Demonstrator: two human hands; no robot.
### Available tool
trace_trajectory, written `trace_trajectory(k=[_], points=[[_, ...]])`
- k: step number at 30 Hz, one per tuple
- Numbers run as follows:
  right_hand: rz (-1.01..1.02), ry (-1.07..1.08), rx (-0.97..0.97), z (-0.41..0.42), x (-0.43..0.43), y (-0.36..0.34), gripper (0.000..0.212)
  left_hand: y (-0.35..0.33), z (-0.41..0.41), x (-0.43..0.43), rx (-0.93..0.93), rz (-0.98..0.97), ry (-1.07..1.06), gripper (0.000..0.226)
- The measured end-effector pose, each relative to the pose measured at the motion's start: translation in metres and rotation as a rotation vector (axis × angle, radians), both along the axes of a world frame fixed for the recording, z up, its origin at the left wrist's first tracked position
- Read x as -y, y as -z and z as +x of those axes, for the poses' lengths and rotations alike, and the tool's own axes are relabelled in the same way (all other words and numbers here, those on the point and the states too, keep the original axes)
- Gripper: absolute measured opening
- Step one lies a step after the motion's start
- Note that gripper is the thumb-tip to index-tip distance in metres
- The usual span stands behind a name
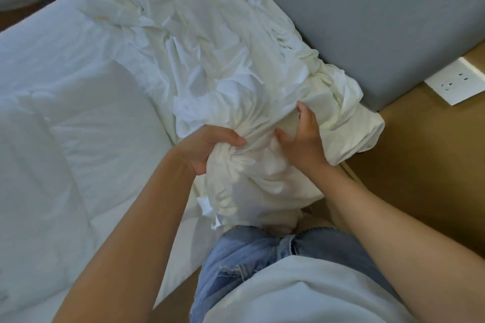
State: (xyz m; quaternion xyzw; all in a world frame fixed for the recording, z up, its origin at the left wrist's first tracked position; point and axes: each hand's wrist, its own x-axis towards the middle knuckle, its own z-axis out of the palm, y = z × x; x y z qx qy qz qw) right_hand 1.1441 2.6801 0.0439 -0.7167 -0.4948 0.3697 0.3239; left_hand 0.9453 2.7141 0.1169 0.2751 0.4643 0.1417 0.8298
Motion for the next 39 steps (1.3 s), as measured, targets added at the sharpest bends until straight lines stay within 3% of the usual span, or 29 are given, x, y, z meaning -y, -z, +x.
trace_trajectory(k=[2,5,7,10,13,15,20,23,25,26,27,29,30,32,34,37,39], points=[[0.026,-0.019,-0.006,-0.006,-0.009,0.001,0.067,-0.004,-0.008,-0.006,0.021,0.022,-0.017,0.039],[0.046,-0.107,0.131,-0.011,-0.023,0.004,0.028,-0.007,-0.027,-0.014,0.042,0.067,-0.079,0.037],[0.019,-0.142,0.194,-0.013,-0.029,0.005,0.022,-0.010,-0.039,-0.020,0.000,0.098,-0.060,0.036],[-0.135,-0.285,0.223,-0.011,-0.033,-0.003,0.032,-0.005,-0.048,-0.034,-0.396,0.169,0.028,0.046],[-0.196,-0.355,0.266,-0.007,-0.037,-0.017,0.039,0.011,-0.046,-0.044,-0.883,0.397,0.103,0.026],[-0.169,-0.393,0.295,-0.006,-0.041,-0.030,0.041,0.018,-0.042,-0.047,-0.981,0.440,0.080,0.026],[-0.035,-0.351,0.239,0.007,-0.036,-0.069,0.041,0.000,-0.022,-0.046,-0.465,0.256,-0.337,0.024],[0.318,-0.112,0.199,0.026,-0.034,-0.099,0.041,-0.015,-0.016,-0.042,-0.170,0.280,-0.447,0.018],[0.456,-0.046,0.135,0.031,-0.026,-0.101,0.036,-0.011,-0.008,-0.035,-0.072,0.269,-0.423,0.018],[0.423,-0.070,0.109,0.032,-0.021,-0.091,0.035,-0.001,-0.004,-0.029,-0.163,0.269,-0.347,0.020],[0.268,-0.153,0.132,0.032,-0.015,-0.074,0.034,0.011,0.001,-0.024,-0.367,0.305,-0.184,0.026],[-0.344,-0.486,0.412,0.032,0.007,-0.027,0.032,0.045,0.008,-0.003,-0.839,0.334,0.277,0.035],[-0.551,-0.579,0.530,0.035,0.019,-0.005,0.032,0.058,0.010,0.009,-0.979,0.290,0.408,0.035],[-0.542,-0.577,0.634,0.039,0.030,0.009,0.035,0.072,0.014,0.025,-0.995,0.327,0.650,0.022],[-0.421,-0.473,0.519,0.039,0.037,0.014,0.034,0.074,0.015,0.033,-0.896,0.294,0.564,0.008],[-0.391,-0.440,0.193,0.031,0.044,0.013,0.021,0.060,0.017,0.032,-0.773,0.219,0.215,0.016],[-0.426,-0.477,0.055,0.022,0.048,0.007,0.027,0.043,0.016,0.027,-0.684,0.246,0.124,0.019]])
